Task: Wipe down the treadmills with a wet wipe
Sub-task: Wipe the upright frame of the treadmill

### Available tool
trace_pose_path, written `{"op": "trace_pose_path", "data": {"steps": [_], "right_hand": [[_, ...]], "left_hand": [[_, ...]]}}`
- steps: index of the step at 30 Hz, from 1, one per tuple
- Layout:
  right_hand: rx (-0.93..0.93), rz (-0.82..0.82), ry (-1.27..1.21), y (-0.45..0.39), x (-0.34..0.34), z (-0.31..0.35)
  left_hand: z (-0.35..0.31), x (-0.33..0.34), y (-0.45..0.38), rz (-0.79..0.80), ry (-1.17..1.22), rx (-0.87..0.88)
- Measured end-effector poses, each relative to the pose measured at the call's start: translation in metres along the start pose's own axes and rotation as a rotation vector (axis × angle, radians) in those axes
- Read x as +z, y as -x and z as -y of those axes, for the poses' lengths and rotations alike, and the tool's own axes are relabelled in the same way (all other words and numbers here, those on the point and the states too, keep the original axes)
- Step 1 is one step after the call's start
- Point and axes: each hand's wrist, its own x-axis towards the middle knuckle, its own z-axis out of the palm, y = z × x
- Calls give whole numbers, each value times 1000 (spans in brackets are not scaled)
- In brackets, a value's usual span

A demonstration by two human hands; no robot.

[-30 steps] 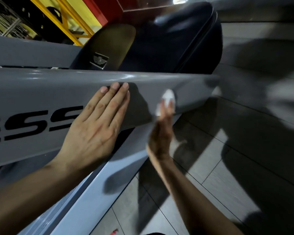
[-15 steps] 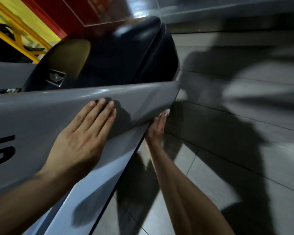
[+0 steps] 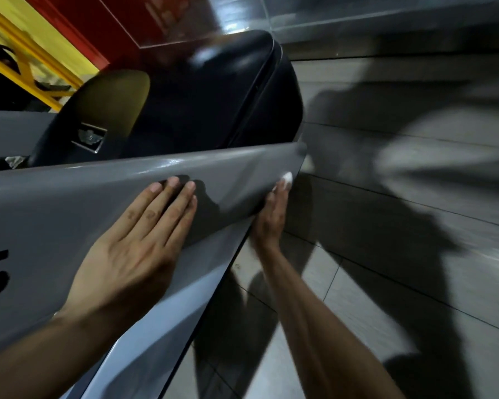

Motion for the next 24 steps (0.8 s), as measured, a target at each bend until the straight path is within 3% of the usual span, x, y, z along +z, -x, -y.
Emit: {"op": "trace_pose_path", "data": {"steps": [2,5,7,10,12,13,16,19,22,24], "right_hand": [[155,-11,-5,-38,-7,-6],[106,-5,-17,-27,0,7],[-80,94,-60,28,7,31],[-520,355,-4,98,9,55],[-661,362,102,90,9,41],[-607,303,128,72,9,29],[-188,83,86,9,5,8],[67,16,33,-36,-10,6],[4,93,-71,-13,-8,25],[-219,206,-106,37,1,44]], "left_hand": [[0,0,0,3,3,-10],[2,1,-2,2,3,-11],[1,2,-2,-17,6,-22],[2,3,-2,-29,20,-17],[3,3,-1,-28,27,-25],[2,4,-1,-23,24,-28],[2,3,-1,-24,17,-28],[5,2,-1,-9,35,-36],[5,1,-2,-17,32,-39],[4,1,-3,-33,35,-37]]}}
